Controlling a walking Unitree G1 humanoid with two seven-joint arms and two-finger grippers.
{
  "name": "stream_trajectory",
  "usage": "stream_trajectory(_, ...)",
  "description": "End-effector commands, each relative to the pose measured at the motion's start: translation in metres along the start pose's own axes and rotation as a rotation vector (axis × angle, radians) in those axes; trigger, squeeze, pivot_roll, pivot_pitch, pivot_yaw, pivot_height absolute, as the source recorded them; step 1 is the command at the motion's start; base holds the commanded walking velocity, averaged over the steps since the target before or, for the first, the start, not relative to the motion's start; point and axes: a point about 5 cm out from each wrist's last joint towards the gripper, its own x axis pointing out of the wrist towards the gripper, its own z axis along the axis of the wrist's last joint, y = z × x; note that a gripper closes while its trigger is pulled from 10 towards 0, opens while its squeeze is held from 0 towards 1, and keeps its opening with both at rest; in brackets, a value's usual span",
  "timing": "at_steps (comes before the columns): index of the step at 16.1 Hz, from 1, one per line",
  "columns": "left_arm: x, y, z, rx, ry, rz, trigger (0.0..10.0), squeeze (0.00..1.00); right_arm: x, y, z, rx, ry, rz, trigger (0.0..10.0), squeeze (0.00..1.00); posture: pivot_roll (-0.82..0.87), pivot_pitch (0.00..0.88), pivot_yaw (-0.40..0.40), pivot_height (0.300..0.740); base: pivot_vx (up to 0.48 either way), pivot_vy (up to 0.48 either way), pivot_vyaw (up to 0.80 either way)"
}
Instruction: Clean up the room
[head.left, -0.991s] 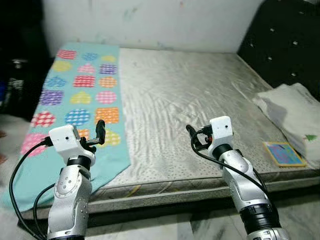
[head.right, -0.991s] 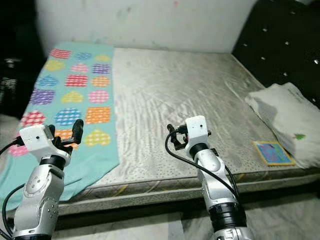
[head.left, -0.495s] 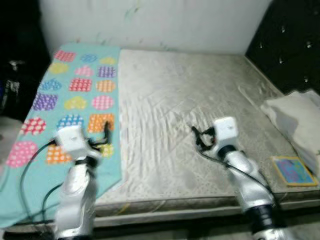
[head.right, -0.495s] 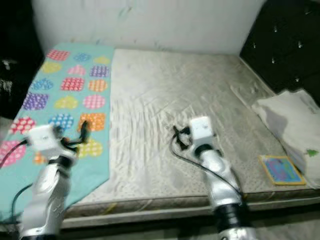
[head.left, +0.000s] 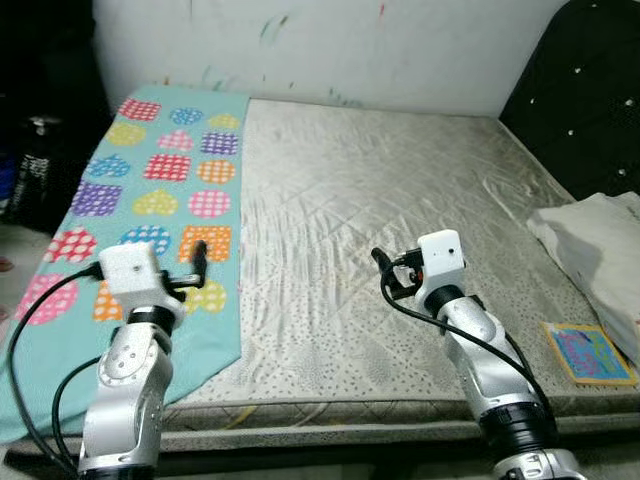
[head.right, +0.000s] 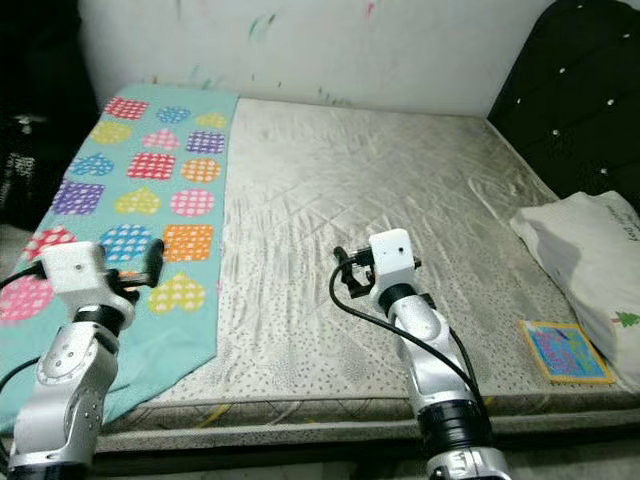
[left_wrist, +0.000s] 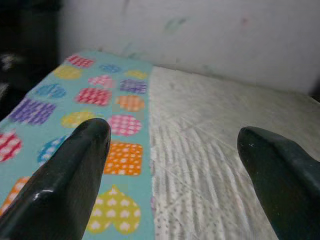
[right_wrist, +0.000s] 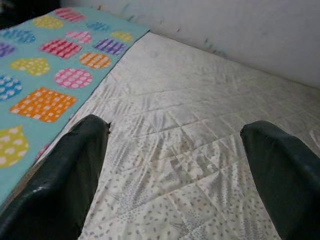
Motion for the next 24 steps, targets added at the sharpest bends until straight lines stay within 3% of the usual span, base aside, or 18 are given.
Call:
stream_trajectory(1, -0.003, -0.001, 0.005, 0.036, 0.001, -0.033, 10.0, 0.00, 0.004, 0.000, 0.009, -0.015, -0.027, 0.009, 10.0, 0.00, 0.10, 0.037, -0.121, 0.740, 0.000, 0.000, 0.80)
stream_trajectory(3, -0.011, 0.002, 0.007, 0.056, 0.009, -0.031, 10.0, 0.00, 0.005, 0.005, 0.012, -0.006, -0.037, 0.028, 10.0, 0.00, 0.11, 0.054, -0.125, 0.740, 0.000, 0.000, 0.71)
stream_trajectory(5, -0.031, 0.000, -0.001, 0.054, 0.031, -0.011, 10.0, 0.00, 0.004, 0.010, 0.012, -0.011, -0.039, 0.053, 10.0, 0.00, 0.12, 0.054, -0.129, 0.740, 0.000, 0.000, 0.25)
stream_trajectory(7, -0.042, -0.008, -0.015, 0.001, 0.064, 0.016, 10.0, 0.00, 0.002, 0.009, 0.006, 0.002, -0.018, 0.055, 10.0, 0.00, 0.11, 0.037, -0.122, 0.740, 0.000, 0.345, 0.00)
stream_trajectory(9, -0.042, -0.009, -0.014, -0.011, 0.039, 0.043, 10.0, 0.00, 0.002, 0.007, 0.006, 0.007, -0.019, 0.046, 10.0, 0.00, 0.10, 0.026, -0.115, 0.740, 0.000, 0.416, 0.00)
stream_trajectory(11, -0.043, 0.009, -0.010, -0.032, 0.016, 0.172, 10.0, 0.00, 0.001, 0.003, 0.007, 0.016, -0.025, 0.022, 10.0, 0.00, 0.10, 0.021, -0.112, 0.740, 0.000, 0.480, 0.00)
stream_trajectory(13, -0.047, 0.013, -0.009, -0.025, 0.021, 0.189, 10.0, 0.00, 0.000, 0.001, 0.006, 0.021, -0.022, 0.016, 10.0, 0.00, 0.10, 0.013, -0.111, 0.740, 0.000, 0.480, 0.00)
stream_trajectory(24, -0.034, -0.003, -0.006, -0.083, 0.008, 0.156, 10.0, 0.00, -0.001, 0.002, 0.006, 0.011, -0.017, 0.020, 10.0, 0.00, 0.08, 0.024, -0.112, 0.740, 0.000, 0.480, 0.00)
